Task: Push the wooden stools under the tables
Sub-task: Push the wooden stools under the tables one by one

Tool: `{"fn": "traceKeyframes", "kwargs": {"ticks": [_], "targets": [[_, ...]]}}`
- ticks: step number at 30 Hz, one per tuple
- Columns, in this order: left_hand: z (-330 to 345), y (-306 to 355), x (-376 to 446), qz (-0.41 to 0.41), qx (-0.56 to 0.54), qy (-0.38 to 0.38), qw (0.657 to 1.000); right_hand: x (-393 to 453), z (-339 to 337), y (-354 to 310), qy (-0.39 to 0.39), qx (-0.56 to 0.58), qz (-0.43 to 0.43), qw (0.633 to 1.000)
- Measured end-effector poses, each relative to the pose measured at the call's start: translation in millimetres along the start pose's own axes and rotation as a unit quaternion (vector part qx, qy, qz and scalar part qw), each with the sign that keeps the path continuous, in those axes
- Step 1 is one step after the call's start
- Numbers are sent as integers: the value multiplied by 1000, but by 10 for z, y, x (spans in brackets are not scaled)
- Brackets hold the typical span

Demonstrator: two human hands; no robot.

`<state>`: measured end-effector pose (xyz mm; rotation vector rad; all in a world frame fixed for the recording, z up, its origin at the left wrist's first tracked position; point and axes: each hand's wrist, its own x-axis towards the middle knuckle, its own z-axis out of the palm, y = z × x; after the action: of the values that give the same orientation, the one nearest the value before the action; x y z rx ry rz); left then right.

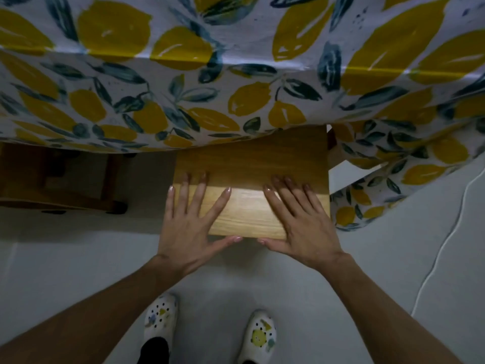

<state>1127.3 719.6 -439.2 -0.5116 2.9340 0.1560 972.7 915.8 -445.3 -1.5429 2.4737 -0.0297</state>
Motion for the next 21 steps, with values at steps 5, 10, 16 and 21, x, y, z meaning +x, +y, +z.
{"fn": "traceKeyframes", "kwargs": {"ticks": [5,10,16,21], "targets": [[-65,223,191,-4,15,8,1000,-39,-27,256,0,6,15,1000],[-1,365,264,-17,-3,18,1000,-42,-62,461,-5,3,1,1000],[42,390,265,-20,0,19,1000,-49,-43,494,-5,-4,3,1000],[27,382,256,-20,-1,10,1000,-46,-16,483,7,-8,5,1000]]}}
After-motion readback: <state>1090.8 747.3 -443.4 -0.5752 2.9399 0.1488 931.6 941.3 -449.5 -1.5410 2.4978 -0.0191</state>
